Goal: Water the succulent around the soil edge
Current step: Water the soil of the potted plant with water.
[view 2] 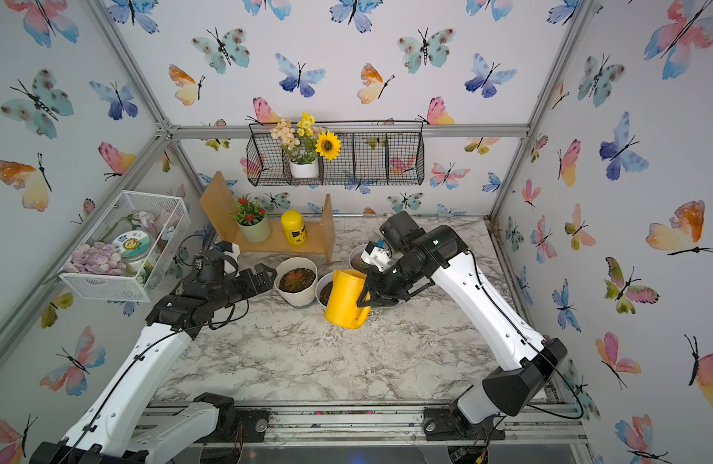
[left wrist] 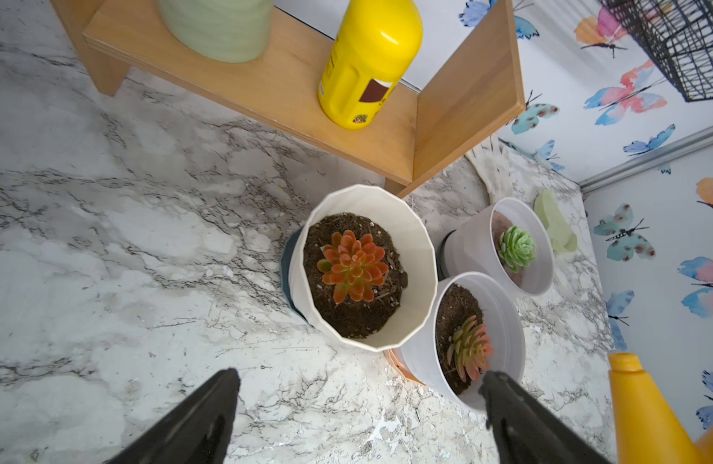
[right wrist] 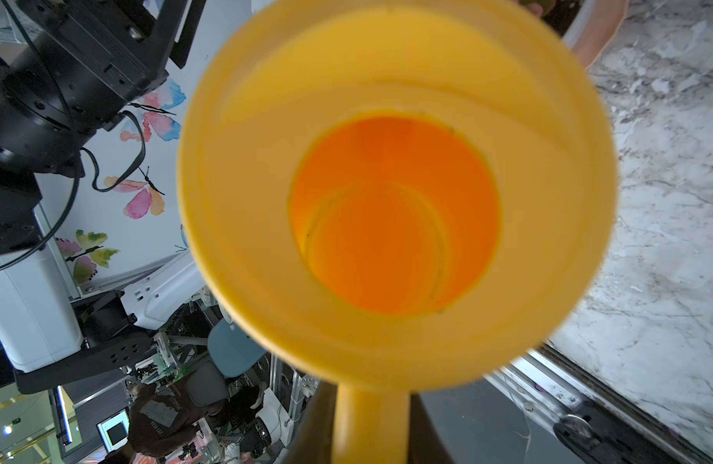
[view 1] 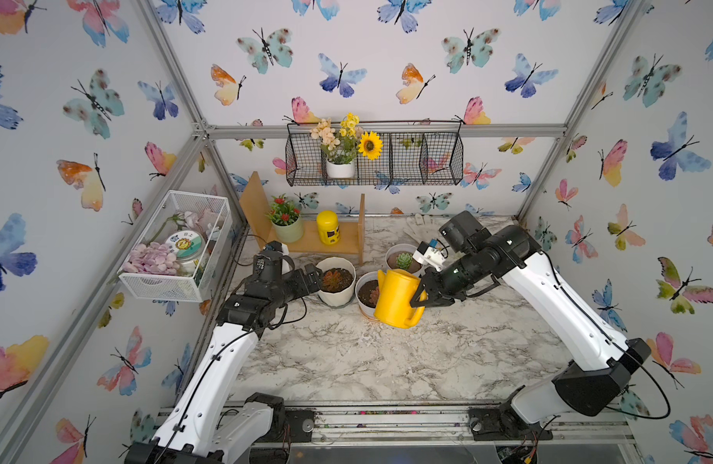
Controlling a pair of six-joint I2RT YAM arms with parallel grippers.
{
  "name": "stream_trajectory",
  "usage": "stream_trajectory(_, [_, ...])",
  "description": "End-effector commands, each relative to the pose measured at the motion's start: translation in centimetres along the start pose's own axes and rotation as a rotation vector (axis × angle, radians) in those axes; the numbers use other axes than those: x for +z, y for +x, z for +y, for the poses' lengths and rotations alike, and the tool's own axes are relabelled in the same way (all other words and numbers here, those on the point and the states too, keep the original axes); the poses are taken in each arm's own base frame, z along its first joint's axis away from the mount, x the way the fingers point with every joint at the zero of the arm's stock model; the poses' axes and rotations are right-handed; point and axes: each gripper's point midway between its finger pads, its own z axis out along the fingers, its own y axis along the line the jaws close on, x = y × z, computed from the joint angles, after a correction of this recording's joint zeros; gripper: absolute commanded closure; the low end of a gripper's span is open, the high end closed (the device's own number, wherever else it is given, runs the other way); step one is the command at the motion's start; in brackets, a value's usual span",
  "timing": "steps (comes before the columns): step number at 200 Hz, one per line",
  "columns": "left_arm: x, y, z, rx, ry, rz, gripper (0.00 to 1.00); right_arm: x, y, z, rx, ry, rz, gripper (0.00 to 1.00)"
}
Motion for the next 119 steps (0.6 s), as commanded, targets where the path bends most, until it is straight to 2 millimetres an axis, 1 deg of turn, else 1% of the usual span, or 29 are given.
stream_trajectory(1, [-1.0,-1.4,2.3,-0.032,-0.056,-0.024,0.01,0.0,-0.5,1.2,-0.046,-0.008,-0.003,0.99])
stream_trajectory(14, [-1.3,-2.0,3.1,-0.043,-0.082,-0.039,0.01,0.3,-0.9,1.7,-0.070,-0.005,-0.004,0.99])
stream_trajectory(35, [-1.2,-2.0,2.5,-0.051,-0.054,-0.032,0.01,0.6,-1.8,1.9,-0.108,0.025,-0.023,0.99])
stream_trajectory(46, [-1.2,-1.8,2.4,-0.059,-0.045,-0.031,0.01,0.6,-2.7,1.8,-0.140,0.064,-0.048,0.99])
stream_trajectory(75, [-1.3,-1.2,3.3,-0.060,-0.074,-0.042,0.02,0.4,-4.8,0.8,-0.202,0.174,-0.120,0.99])
stream_trajectory(92, [-1.4,-1.1,4.0,-0.063,-0.098,-0.052,0.01,0.3,-6.1,0.5,-0.244,0.230,-0.175,0.99])
stream_trajectory(119, [-1.4,-1.5,4.3,-0.089,-0.099,-0.073,0.01,0.2,-7.9,0.5,-0.313,0.294,-0.268,0.99])
